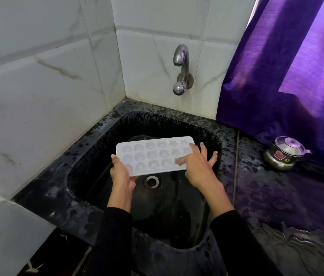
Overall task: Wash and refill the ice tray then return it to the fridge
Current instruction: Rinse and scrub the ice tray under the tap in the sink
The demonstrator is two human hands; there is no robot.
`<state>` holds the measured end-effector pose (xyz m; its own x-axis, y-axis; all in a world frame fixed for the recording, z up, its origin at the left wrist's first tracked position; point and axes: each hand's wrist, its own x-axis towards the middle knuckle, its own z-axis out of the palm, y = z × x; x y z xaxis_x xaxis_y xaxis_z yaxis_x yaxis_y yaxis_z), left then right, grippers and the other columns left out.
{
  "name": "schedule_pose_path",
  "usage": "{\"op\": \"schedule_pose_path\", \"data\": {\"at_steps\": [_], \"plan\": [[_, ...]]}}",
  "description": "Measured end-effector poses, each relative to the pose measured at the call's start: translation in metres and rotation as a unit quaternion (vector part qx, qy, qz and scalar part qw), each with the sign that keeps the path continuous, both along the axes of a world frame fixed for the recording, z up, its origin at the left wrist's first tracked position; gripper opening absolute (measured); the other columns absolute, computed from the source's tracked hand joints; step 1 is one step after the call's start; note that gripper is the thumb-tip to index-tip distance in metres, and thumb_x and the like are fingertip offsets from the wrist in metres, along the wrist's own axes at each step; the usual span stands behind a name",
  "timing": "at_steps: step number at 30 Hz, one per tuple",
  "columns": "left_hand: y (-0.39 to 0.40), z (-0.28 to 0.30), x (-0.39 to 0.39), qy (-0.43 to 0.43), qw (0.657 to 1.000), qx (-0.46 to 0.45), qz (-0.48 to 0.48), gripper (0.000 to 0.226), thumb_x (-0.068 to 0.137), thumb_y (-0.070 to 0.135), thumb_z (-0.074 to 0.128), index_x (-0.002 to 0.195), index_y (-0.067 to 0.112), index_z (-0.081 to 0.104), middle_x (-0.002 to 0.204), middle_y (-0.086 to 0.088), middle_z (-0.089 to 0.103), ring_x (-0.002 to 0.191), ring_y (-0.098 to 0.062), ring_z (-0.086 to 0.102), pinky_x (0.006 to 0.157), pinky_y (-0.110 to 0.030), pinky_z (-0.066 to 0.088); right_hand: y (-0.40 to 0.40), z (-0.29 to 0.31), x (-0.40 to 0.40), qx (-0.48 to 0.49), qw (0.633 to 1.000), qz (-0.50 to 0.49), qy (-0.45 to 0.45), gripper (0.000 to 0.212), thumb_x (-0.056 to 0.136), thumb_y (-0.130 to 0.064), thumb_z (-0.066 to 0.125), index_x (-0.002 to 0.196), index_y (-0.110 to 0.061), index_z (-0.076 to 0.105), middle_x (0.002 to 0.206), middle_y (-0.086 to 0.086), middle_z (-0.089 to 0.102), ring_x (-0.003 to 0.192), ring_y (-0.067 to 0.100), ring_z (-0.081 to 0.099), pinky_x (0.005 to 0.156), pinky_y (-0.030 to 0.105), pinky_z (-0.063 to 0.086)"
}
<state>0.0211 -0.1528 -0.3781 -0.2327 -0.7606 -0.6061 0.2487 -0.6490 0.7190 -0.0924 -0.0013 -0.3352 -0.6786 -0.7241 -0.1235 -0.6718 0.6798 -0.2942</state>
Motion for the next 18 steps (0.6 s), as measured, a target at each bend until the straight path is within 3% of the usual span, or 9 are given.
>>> {"op": "schedule_pose_path", "data": {"at_steps": [8, 15, 18], "plan": [[0.0002, -0.0051, -0.0002, -0.015, 1.0, -0.001, -0.008, 0.044, 0.097, 0.052, 0.038, 0.109, 0.012, 0.053, 0.095, -0.008, 0.065, 0.086, -0.029, 0.065, 0.08, -0.051, 0.056, 0.0006, 0.0013, 0.0002, 0.017, 1.0, -0.012, -0.009, 0.058, 0.079, 0.015, 0.054, 0.113, -0.03, 0.068, 0.158, 0.008, 0.013, 0.147, 0.033, -0.013, 0.112, 0.064, -0.012], [0.0055, -0.004, -0.0029, -0.015, 1.0, 0.003, -0.014, 0.04, 0.098, 0.05, 0.037, 0.106, 0.013, 0.05, 0.089, -0.007, 0.064, 0.079, -0.026, 0.064, 0.077, -0.048, 0.056, -0.0038, 0.0044, 0.003, 0.041, 0.999, -0.016, 0.0, 0.06, 0.08, 0.015, 0.055, 0.122, -0.027, 0.064, 0.159, 0.012, 0.006, 0.146, 0.036, -0.016, 0.112, 0.064, -0.01], [0.0044, -0.0054, -0.0021, -0.015, 1.0, 0.0, -0.009, 0.041, 0.098, 0.05, 0.038, 0.106, 0.013, 0.052, 0.09, -0.006, 0.065, 0.08, -0.026, 0.065, 0.077, -0.048, 0.056, -0.0041, 0.0029, 0.0033, 0.044, 0.999, -0.011, 0.0, 0.057, 0.081, 0.015, 0.055, 0.12, -0.025, 0.065, 0.157, 0.012, 0.012, 0.146, 0.037, -0.014, 0.112, 0.065, -0.011]]}}
